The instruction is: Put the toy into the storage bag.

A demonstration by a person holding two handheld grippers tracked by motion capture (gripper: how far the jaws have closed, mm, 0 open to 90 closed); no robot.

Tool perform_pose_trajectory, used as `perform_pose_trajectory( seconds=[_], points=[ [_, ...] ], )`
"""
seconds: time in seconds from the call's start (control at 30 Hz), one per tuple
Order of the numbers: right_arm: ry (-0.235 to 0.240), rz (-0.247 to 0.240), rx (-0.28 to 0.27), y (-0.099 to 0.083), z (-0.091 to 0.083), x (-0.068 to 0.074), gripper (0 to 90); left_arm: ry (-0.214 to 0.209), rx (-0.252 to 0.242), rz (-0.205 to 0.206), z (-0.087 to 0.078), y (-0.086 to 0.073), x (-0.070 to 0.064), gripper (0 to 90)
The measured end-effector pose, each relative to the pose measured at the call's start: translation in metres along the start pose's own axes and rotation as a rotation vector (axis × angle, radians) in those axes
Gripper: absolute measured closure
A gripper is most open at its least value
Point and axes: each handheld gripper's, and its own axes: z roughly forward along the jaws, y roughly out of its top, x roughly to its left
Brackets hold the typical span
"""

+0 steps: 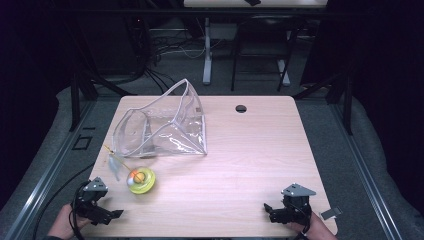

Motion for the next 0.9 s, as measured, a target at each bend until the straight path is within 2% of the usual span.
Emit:
perform_pose_trajectory(
  seconds=[0.07,0.3,0.33,0.47,0.6,0.8,0.9],
  points=[
    [0.000,0.000,0.000,0.000,0.000,0.000,0.0,0.022,0.011,-0.024,-0.005,0.004,-0.002,0.1],
    [0.000,0.000,-0.001,0.000,0.000,0.000,0.0,0.038,0.023,-0.042,-0.014,0.012,-0.013,0.3],
    [0.000,0.000,0.000,0.000,0.000,0.000,0.0,0.030,0.030,-0.048,-0.016,0.013,-0.015,0.3],
    [0.000,0.000,0.000,0.000,0.000,0.000,0.0,-0.003,0.006,-0.071,-0.020,0.015,-0.020,0.2],
    [0.000,0.000,0.000,0.000,0.000,0.000,0.0,-0.005,-0.014,-0.081,-0.027,0.020,-0.023,0.2],
    [0.001,-0.001,0.002,0.000,0.000,0.000,0.0,-0.033,-0.059,-0.105,-0.043,0.029,-0.027,0.2],
    [0.000,0.000,0.000,0.000,0.000,0.000,0.0,-0.033,-0.070,-0.101,-0.051,0.032,-0.027,0.2]
  ],
)
